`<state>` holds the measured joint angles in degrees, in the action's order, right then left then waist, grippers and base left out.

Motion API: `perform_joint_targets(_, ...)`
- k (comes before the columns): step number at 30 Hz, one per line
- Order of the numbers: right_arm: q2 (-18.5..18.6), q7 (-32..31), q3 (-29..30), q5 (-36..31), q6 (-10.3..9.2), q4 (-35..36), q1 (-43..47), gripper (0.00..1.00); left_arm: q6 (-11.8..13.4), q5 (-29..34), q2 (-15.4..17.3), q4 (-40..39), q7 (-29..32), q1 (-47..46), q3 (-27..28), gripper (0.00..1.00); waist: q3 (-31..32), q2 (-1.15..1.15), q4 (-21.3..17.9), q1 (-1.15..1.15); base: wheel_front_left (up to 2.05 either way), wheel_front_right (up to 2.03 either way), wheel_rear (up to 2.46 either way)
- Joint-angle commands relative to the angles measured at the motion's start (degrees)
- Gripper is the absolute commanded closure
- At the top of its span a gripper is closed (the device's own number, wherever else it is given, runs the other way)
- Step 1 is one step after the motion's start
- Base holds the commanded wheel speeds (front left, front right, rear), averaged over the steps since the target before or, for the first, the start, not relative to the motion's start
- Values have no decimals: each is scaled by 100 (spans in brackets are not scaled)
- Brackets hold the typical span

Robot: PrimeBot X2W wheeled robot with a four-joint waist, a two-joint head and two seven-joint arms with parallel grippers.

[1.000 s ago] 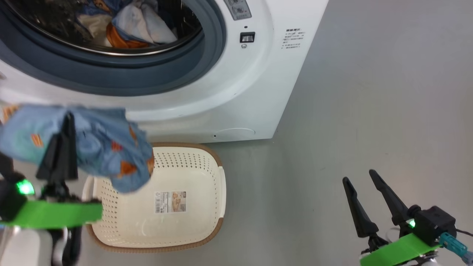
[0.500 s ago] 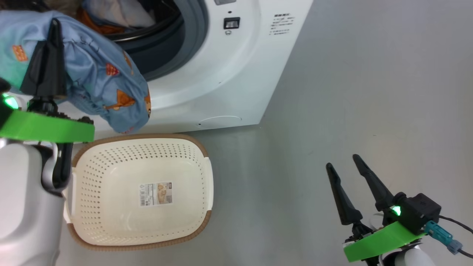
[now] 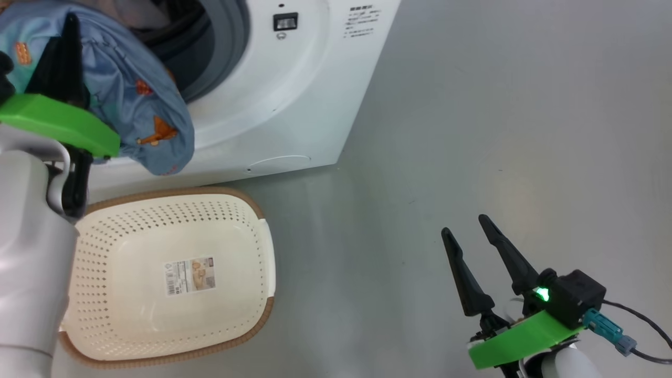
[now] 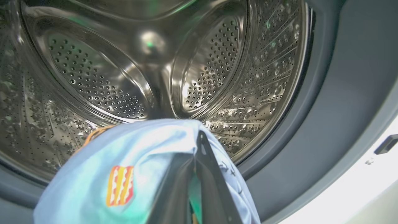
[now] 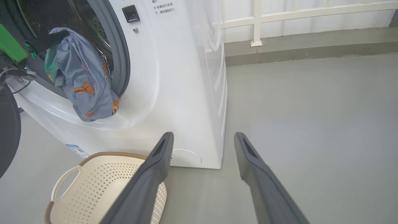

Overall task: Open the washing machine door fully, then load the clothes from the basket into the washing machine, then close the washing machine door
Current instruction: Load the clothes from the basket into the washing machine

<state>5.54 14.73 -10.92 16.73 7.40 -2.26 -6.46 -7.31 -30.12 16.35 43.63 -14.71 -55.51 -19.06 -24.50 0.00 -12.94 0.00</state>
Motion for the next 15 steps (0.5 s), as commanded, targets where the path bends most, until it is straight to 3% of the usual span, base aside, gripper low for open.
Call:
perform_joint_targets(1, -8, 27, -195, -39, 9, 118, -132, 0, -18, -34, 309, 22, -29, -260, 58, 100, -69, 0, -88, 0, 0, 0, 0)
perform_joint_targets(7, -62, 27, -382, -26, 9, 109, -209, 0, -18, -223, 453, 1024, 16, -852, -384, 100, -190, 0, -299, 0, 0, 0, 0)
perform_joint_targets(15, -129, 27, -542, -37, 9, 133, -309, 0, -18, -205, 702, 1784, 25, -1630, -871, 100, -453, 0, -521, 0, 0, 0, 0)
